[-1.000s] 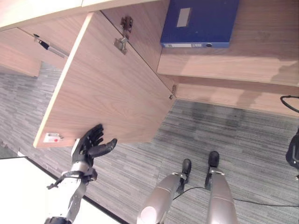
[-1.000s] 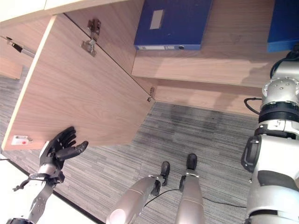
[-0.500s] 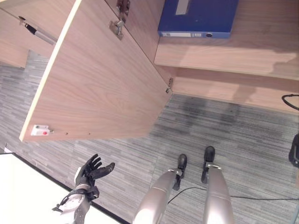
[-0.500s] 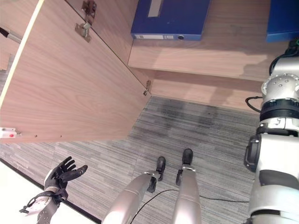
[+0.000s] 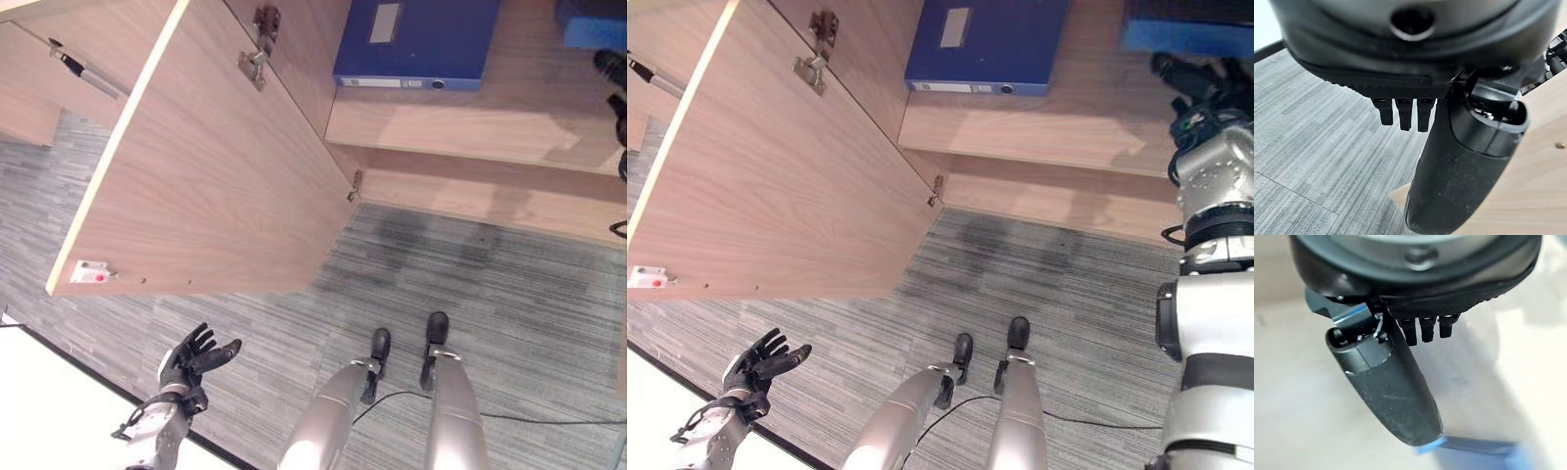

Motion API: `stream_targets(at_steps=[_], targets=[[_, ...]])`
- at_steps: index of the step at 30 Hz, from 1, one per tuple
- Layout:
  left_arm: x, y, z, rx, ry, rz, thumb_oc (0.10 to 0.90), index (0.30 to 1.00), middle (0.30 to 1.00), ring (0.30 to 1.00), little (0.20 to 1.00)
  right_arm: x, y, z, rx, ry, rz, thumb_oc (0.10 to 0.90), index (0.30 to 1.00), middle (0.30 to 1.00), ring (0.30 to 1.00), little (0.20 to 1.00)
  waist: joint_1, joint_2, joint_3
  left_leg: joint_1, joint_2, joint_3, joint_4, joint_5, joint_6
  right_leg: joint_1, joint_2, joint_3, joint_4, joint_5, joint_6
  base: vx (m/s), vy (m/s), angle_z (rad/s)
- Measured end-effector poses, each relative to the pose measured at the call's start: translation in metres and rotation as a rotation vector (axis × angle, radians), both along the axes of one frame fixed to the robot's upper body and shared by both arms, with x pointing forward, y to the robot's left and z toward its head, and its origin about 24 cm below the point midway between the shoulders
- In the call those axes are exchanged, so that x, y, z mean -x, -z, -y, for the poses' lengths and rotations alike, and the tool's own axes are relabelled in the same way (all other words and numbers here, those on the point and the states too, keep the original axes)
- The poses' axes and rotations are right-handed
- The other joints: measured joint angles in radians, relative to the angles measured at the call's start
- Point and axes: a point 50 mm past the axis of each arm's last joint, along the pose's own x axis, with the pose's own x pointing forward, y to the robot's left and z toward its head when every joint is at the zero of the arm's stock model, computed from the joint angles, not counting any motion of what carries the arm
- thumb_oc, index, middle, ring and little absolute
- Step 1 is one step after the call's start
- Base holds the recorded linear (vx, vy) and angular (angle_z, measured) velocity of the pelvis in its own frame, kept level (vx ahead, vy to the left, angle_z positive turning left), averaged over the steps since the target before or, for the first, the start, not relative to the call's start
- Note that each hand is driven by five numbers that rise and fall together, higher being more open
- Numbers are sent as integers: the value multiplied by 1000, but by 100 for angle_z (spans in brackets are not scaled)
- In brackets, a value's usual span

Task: Put the empty folder in the office cabinet

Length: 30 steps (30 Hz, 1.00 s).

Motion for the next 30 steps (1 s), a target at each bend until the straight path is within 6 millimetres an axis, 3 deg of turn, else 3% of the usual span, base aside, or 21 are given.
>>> stream_targets(at_steps=[5,11,20,30], targets=[[-4,2,0,14,25,-9,800,900,900,900,900,2,19,7,168,-24,-222,800,900,900,900,900,12,-16,-8,-7,3,-1,-9,9,-1,0,4,-2,-24,14,4,0,0,0],[-4,4,-1,-3,43,-27,800,900,900,900,900,6,21,13,307,-49,-344,800,900,900,900,900,11,-18,-9,-7,1,0,-17,20,2,4,2,-2,-39,28,6,0,0,0],[-3,8,-4,-5,54,-59,800,900,900,900,900,8,1,13,451,-36,-408,800,900,900,900,900,12,-22,-11,-6,1,0,-36,34,3,6,2,0,-60,43,10,0,0,0],[4,16,-10,-30,42,-117,800,900,900,900,900,28,-13,38,680,134,-600,800,900,900,900,900,-1,-23,-11,7,-1,0,-76,55,8,18,1,1,-97,61,17,0,0,0]])
